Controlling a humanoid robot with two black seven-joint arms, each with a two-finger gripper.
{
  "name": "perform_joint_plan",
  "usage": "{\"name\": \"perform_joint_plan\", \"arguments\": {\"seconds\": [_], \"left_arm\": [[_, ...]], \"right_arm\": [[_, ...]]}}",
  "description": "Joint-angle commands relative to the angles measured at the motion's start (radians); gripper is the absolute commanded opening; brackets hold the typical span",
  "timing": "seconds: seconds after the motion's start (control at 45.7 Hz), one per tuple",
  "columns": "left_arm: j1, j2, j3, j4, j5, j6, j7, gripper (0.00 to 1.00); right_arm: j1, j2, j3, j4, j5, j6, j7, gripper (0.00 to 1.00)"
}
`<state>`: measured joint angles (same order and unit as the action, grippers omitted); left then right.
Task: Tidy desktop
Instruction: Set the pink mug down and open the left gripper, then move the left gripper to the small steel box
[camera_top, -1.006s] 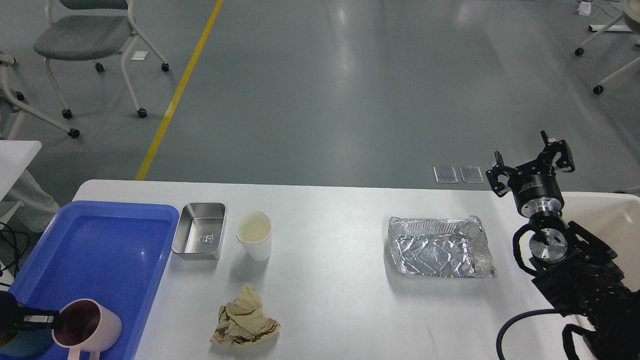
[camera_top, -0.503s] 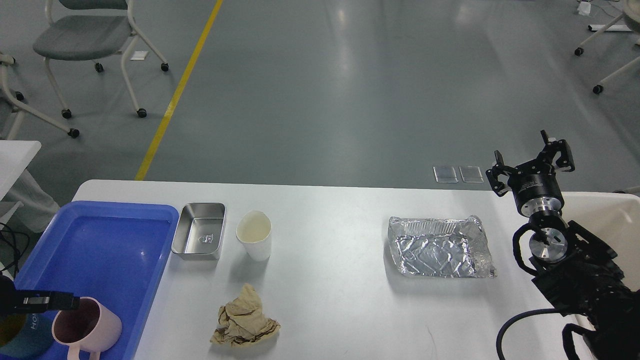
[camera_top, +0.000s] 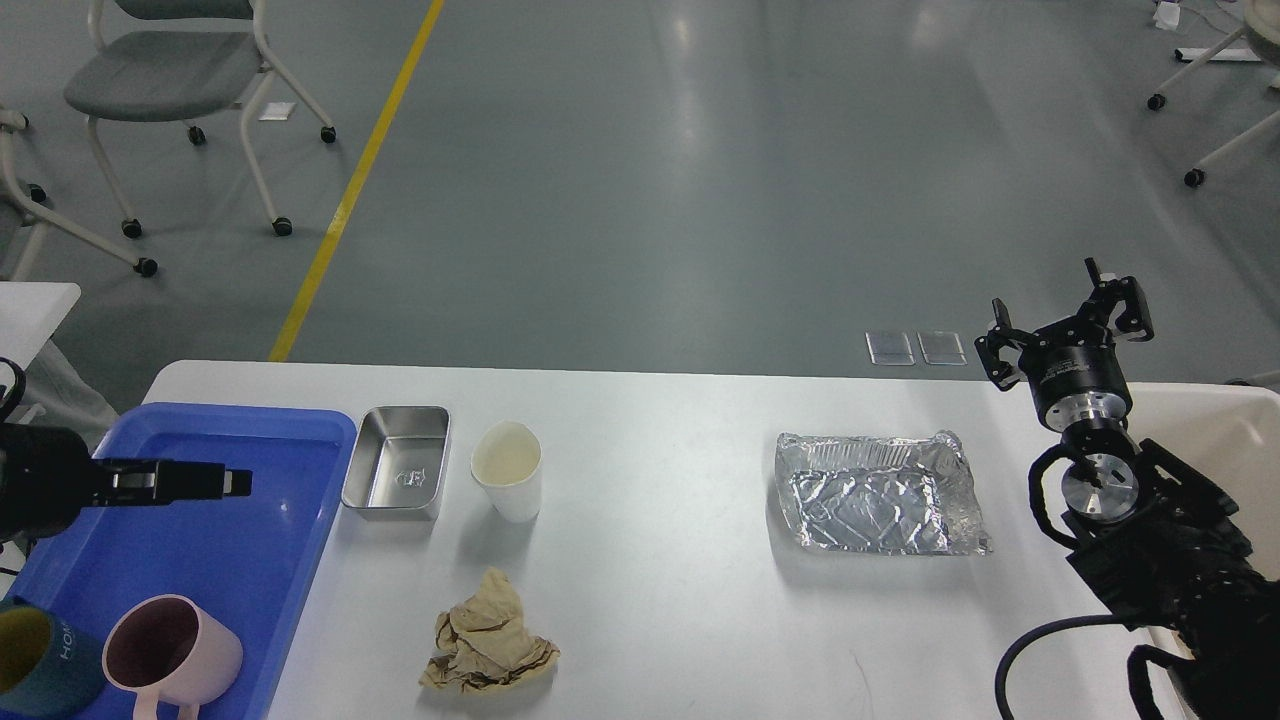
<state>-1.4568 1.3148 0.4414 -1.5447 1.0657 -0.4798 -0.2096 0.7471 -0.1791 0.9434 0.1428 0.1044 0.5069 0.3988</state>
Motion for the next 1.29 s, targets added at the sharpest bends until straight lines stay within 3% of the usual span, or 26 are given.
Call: {"name": "perform_joint_plan", "arguments": {"seconds": [0.0, 0.372, 0.678, 0.853, 1.006, 1.181, 1.268], "left_arm": [[-0.088, 0.067, -0.004, -0.002, -0.033, -0.091, -0.002, 0.76], [-0.324, 0.221, -0.021, -0.003, -0.085, -0.322, -0.036, 0.76], [-0.338, 0.288, -0.116, -0.002, -0.136, -0.48, -0.037, 0.76], [-0.335, 0.276, -0.132, 0.0, -0.135, -0.48, -0.03, 0.76], [-0.281, 0.209, -0.119, 0.009, -0.119, -0.37, -0.011, 0.76], [-0.087, 0.049, -0.115, 0.026, -0.069, -0.113, 0.068, 0.76], [0.002, -0.026, -0.116, 0.052, -0.04, 0.013, 0.076, 0.76]], "right_arm": [[0.001, 0.001, 0.0, 0.0, 0.0, -0.001, 0.0, 1.0], [0.003, 0.004, 0.0, -0.002, 0.0, -0.002, 0.0, 1.0], [0.003, 0.007, -0.002, -0.002, 0.0, -0.004, 0.0, 1.0], [0.0, 0.013, -0.002, -0.003, 0.0, -0.004, 0.0, 1.0], [-0.002, 0.013, -0.002, -0.003, 0.0, -0.004, 0.0, 1.0], [-0.002, 0.013, 0.0, -0.002, 0.0, -0.004, 0.0, 1.0], [-0.005, 0.012, -0.002, -0.003, 0.0, -0.004, 0.0, 1.0]]}}
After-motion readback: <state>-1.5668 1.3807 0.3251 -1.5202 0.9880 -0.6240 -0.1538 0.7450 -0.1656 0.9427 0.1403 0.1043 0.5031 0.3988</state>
